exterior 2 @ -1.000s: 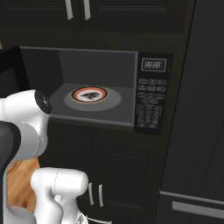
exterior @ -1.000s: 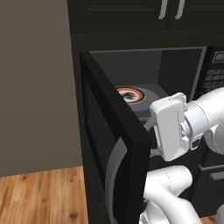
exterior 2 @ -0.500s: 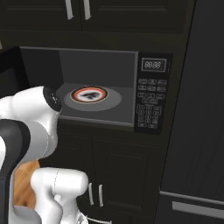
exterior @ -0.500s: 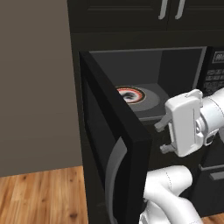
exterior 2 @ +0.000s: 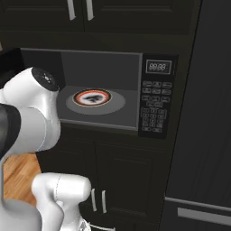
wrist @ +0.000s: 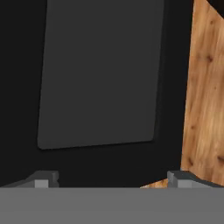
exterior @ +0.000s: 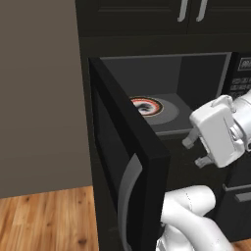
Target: Pick the corn from the counter and place it in the microwave. Then turn on the microwave.
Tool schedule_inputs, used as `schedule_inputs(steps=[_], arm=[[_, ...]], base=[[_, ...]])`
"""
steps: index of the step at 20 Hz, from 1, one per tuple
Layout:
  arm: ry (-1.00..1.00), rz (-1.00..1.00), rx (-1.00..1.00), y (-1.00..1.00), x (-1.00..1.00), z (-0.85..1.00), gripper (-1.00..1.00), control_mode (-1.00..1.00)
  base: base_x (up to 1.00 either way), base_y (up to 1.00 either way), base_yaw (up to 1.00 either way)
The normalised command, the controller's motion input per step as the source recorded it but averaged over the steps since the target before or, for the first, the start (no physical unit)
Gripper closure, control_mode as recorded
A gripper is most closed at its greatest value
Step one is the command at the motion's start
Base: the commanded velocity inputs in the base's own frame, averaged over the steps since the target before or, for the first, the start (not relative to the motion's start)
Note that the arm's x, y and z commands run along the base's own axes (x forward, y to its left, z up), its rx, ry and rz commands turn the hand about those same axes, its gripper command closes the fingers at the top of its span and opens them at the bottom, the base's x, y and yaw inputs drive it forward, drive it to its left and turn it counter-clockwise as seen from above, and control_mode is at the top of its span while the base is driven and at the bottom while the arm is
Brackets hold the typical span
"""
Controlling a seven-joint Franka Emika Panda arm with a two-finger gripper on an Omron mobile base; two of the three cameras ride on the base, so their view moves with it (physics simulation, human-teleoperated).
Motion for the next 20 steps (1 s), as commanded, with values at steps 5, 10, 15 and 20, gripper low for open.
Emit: schedule_inputs(steps=[5,10,15,20], arm=[[-0.06,0.0,-0.25,-0.29,0.0,-0.03,-1.0,-1.0],[-0.1,-0.01,-0.24,-0.29,0.0,-0.15,-1.0,-1.0],[-0.14,-0.04,-0.2,-0.26,0.0,-0.2,-1.0,-1.0],[-0.22,-0.03,-0.15,-0.16,0.02,-0.21,-1.0,-1.0]], base=[[0.0,0.0,0.0],[0.0,0.0,0.0],[0.0,0.0,0.0],[0.0,0.0,0.0]])
